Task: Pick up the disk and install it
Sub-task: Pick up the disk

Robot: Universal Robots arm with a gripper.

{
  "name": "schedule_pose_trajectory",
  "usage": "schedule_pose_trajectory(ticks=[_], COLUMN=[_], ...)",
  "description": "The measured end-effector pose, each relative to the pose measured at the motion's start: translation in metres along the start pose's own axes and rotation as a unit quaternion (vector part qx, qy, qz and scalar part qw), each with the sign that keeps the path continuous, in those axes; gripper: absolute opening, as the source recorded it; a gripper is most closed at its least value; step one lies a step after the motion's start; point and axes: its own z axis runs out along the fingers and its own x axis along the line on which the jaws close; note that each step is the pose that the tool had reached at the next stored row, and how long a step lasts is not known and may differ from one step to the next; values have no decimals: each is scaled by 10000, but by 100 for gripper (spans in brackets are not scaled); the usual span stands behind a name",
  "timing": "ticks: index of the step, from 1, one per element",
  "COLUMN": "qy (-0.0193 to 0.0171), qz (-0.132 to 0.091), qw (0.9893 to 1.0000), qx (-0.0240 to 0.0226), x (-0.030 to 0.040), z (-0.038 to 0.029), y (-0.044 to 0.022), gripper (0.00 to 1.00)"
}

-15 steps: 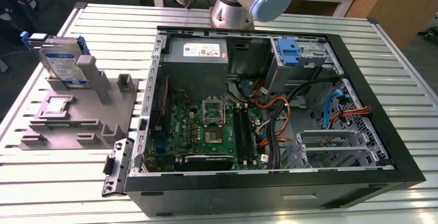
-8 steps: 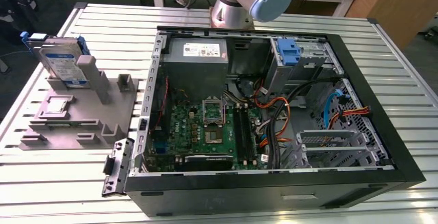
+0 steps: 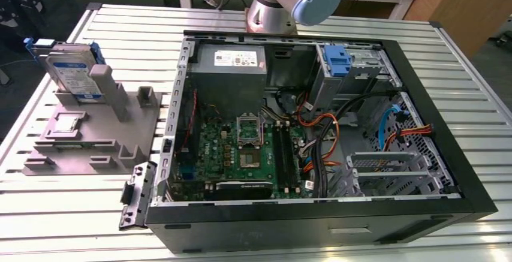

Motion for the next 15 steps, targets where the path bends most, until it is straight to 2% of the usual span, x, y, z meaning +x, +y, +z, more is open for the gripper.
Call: schedule_pose_trajectory(ticks=[15], qy=[0], qz=[-54], qw=[10000], qx=[0], x=[0], z=[1], y=[0], gripper=[38])
